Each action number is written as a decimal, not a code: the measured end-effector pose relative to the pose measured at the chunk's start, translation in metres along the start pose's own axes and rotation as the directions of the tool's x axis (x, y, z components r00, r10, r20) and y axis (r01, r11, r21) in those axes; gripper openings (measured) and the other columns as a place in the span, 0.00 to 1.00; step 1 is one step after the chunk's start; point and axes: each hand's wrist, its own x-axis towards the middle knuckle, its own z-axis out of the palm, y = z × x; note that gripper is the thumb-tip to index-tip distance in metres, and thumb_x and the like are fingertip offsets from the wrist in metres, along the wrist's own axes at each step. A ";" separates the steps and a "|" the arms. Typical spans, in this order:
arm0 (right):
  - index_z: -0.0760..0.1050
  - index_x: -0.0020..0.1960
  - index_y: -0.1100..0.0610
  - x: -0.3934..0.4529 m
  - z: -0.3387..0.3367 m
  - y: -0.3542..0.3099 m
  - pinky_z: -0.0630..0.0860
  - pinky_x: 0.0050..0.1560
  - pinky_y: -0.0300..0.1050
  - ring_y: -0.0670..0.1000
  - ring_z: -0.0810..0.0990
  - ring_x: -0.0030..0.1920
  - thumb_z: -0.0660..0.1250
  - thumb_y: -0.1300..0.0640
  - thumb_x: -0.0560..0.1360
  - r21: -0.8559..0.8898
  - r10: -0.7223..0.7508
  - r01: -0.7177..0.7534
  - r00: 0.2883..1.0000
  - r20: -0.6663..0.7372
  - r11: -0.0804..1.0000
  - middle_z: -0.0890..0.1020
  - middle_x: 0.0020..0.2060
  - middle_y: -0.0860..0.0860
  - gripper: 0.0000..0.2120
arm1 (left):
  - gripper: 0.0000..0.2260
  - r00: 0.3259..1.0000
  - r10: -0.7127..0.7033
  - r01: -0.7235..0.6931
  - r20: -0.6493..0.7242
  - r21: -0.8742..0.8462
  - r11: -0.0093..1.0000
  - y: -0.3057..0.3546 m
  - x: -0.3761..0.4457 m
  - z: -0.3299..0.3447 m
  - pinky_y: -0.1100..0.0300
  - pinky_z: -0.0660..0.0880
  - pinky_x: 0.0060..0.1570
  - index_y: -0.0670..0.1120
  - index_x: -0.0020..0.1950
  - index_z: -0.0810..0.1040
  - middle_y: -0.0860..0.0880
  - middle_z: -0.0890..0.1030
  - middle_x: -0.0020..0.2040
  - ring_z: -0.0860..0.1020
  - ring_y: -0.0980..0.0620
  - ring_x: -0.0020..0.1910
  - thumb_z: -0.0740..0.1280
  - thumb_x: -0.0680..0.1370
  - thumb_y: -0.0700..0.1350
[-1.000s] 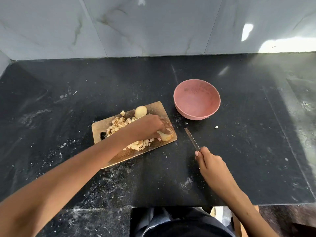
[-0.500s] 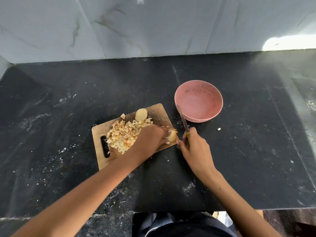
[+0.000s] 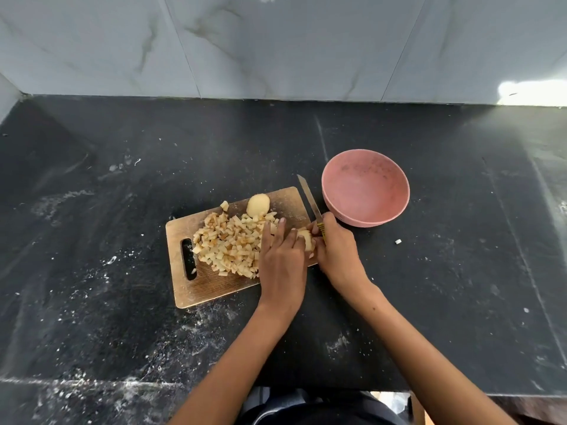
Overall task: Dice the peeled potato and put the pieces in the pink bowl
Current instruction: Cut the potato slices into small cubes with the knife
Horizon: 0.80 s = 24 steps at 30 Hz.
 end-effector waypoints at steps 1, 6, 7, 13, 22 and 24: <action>0.66 0.45 0.60 0.003 -0.001 0.000 0.75 0.44 0.59 0.59 0.77 0.42 0.60 0.65 0.73 -0.013 -0.032 0.032 0.999 0.027 0.999 0.79 0.43 0.56 0.04 | 0.11 1.000 -0.017 0.017 -0.015 -0.012 1.000 -0.001 0.000 0.002 0.49 0.55 0.72 0.40 0.52 0.84 0.43 0.84 0.53 0.77 0.43 0.62 0.75 0.71 0.41; 0.68 0.45 0.59 0.011 -0.013 -0.003 0.76 0.42 0.53 0.52 0.78 0.41 0.65 0.61 0.75 -0.019 -0.083 0.084 0.995 0.049 0.996 0.79 0.41 0.52 0.06 | 0.13 0.999 -0.021 0.019 -0.029 -0.080 0.997 -0.004 -0.003 0.010 0.52 0.58 0.70 0.40 0.55 0.83 0.42 0.83 0.55 0.81 0.48 0.57 0.76 0.71 0.40; 0.67 0.46 0.57 0.007 -0.016 -0.003 0.75 0.40 0.50 0.50 0.77 0.40 0.65 0.58 0.77 -0.039 -0.066 0.067 0.997 0.026 0.997 0.79 0.41 0.50 0.06 | 0.13 0.999 -0.020 0.018 -0.027 -0.089 0.996 -0.005 -0.003 0.011 0.53 0.58 0.70 0.40 0.55 0.83 0.42 0.83 0.55 0.81 0.48 0.56 0.76 0.71 0.40; 0.61 0.49 0.54 -0.021 -0.019 -0.002 0.72 0.38 0.52 0.59 0.77 0.38 0.49 0.51 0.83 -0.215 0.100 -0.062 0.980 0.171 0.975 0.77 0.36 0.55 0.08 | 0.15 0.999 0.019 -0.019 -0.026 0.014 1.000 -0.003 -0.004 0.020 0.52 0.61 0.70 0.40 0.53 0.84 0.42 0.83 0.53 0.82 0.50 0.54 0.79 0.68 0.40; 0.60 0.55 0.56 -0.022 -0.014 -0.014 0.69 0.41 0.50 0.62 0.78 0.48 0.49 0.57 0.82 -0.433 0.268 -0.128 0.922 0.280 0.892 0.79 0.49 0.61 0.04 | 0.14 0.995 0.065 -0.059 -0.075 0.071 0.996 -0.006 -0.004 0.028 0.47 0.70 0.65 0.39 0.51 0.84 0.42 0.84 0.52 0.83 0.48 0.52 0.78 0.68 0.40; 0.62 0.57 0.58 -0.022 -0.013 -0.018 0.70 0.42 0.51 0.62 0.78 0.51 0.50 0.60 0.81 -0.474 0.309 -0.146 0.907 0.287 0.868 0.78 0.52 0.61 0.07 | 0.11 0.994 0.072 -0.066 -0.086 0.066 0.996 -0.007 -0.004 0.029 0.46 0.69 0.65 0.38 0.52 0.84 0.41 0.84 0.52 0.83 0.47 0.53 0.74 0.71 0.40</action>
